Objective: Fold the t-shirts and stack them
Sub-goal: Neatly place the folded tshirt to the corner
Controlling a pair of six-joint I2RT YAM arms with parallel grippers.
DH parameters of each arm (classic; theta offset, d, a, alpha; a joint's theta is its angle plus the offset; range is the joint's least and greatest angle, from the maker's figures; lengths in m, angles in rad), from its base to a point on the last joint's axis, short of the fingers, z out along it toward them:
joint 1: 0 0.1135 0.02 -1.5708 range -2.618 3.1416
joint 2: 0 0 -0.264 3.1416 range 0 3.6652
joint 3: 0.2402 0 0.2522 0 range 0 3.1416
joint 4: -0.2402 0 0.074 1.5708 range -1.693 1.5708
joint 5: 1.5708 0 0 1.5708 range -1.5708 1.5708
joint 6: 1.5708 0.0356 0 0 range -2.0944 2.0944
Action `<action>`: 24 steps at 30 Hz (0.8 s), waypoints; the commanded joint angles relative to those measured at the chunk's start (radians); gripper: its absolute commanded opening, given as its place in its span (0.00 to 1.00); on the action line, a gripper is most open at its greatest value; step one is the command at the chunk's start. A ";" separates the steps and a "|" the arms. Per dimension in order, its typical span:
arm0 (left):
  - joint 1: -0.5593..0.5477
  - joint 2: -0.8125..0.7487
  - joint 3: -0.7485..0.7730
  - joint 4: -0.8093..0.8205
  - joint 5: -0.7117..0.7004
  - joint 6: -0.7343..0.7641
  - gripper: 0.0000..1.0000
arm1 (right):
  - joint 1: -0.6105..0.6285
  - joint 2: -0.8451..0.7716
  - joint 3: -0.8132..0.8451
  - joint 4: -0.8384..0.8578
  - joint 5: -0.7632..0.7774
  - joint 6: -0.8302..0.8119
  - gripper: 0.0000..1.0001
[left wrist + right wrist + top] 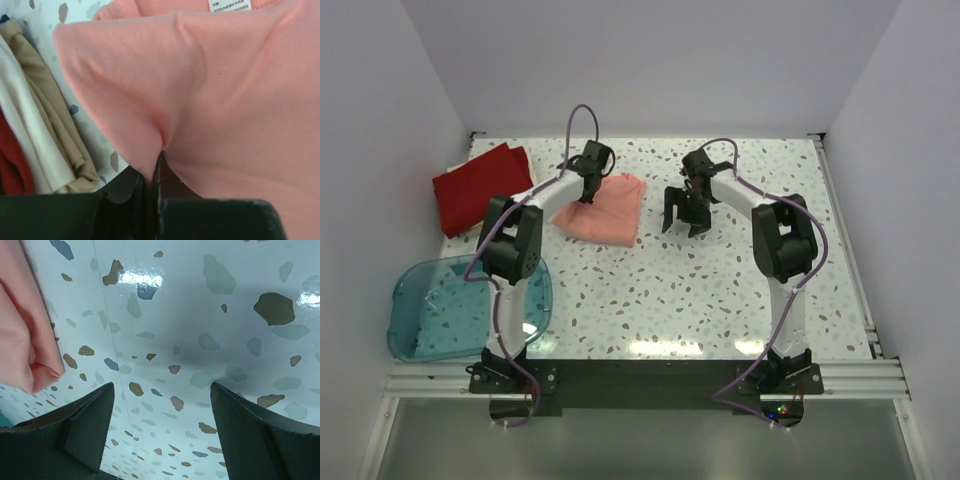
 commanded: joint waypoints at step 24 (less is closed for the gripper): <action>0.157 -0.076 0.497 -0.365 -0.054 0.094 0.00 | 0.000 -0.068 -0.075 0.019 -0.016 -0.009 0.81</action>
